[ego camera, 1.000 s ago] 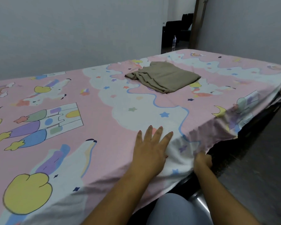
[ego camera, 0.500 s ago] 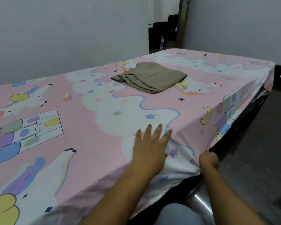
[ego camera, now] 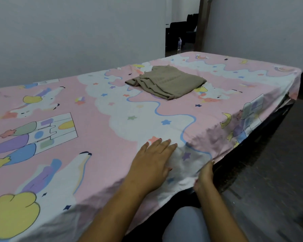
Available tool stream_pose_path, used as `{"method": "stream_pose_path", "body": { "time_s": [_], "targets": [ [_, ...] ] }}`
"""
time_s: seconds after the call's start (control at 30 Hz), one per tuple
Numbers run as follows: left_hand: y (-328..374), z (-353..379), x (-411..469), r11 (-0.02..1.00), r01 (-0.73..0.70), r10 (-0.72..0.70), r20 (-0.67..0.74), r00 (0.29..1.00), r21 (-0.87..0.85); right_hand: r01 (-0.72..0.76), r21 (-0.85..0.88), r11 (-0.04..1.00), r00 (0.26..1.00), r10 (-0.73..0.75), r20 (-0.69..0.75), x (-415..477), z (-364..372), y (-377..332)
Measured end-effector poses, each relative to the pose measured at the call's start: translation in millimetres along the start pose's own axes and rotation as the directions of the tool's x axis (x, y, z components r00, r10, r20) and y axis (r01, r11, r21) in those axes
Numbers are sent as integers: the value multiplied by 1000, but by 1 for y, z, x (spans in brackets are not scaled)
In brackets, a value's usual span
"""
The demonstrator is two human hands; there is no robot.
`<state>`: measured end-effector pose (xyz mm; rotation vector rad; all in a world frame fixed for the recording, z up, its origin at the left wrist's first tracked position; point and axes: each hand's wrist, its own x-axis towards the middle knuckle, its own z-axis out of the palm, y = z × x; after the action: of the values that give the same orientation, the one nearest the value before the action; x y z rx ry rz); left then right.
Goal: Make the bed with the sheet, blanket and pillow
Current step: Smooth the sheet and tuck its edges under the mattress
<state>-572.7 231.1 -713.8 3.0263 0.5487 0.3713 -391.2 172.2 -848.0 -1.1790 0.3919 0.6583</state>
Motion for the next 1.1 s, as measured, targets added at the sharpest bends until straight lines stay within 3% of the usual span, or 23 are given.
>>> {"method": "stream_pose_path", "body": {
  "time_s": [0.1, 0.17, 0.27, 0.3, 0.4, 0.47, 0.53, 0.67, 0.8, 0.87, 0.9, 0.97, 1.0, 1.1],
  "targets": [
    [-10, -11, -15, 999, 51, -52, 57, 997, 18, 44, -24, 999, 996, -42, 78, -26, 9, 23],
    [-15, -17, -23, 996, 84, -83, 80, 993, -16, 30, -63, 998, 998, -27, 49, -37, 13, 38],
    [-18, -20, -32, 995, 102, -101, 65, 993, -13, 108, -322, 940, 992, -121, -21, -42, 18, 33],
    [-18, -19, -32, 994, 108, -108, 58, 992, 2, 132, -492, 861, 986, -167, -26, -39, 18, 27],
    [-16, -9, -34, 991, 100, -104, 40, 994, 93, 94, -878, 469, 968, -248, -29, -45, 14, 15],
    [-16, -2, -37, 987, 67, -71, 17, 997, 145, 52, -985, 164, 985, -172, 23, -49, 11, 18],
    [-18, 7, -40, 982, 67, -62, -35, 997, 178, 67, -997, -43, 994, -88, 71, -54, 5, 21],
    [-17, 7, -50, 978, 50, -31, -94, 995, 202, 107, -983, -152, 984, -123, 126, -61, 0, 21],
    [-20, 3, -68, 984, 9, 17, -142, 990, 180, 170, -919, -355, 969, -110, 221, -107, 9, 24],
    [-27, -3, -83, 991, 16, 8, -178, 984, 134, 360, -883, -300, 932, 81, 353, -182, 24, 27],
    [-30, -5, -92, 994, 25, -4, -194, 981, 106, 508, -810, -294, 861, 215, 461, -195, 27, 43],
    [-39, -11, -117, 995, 65, -45, -233, 971, 77, 632, -705, -321, 772, 348, 532, -167, 5, 117],
    [-43, -14, -133, 994, 87, -68, -246, 967, 66, 669, -689, -278, 725, 446, 525, -166, -4, 146],
    [-54, -20, -188, 989, 142, -125, -299, 946, 37, 724, -689, -16, 536, 642, 548, -188, -6, 184]
  ]
}}
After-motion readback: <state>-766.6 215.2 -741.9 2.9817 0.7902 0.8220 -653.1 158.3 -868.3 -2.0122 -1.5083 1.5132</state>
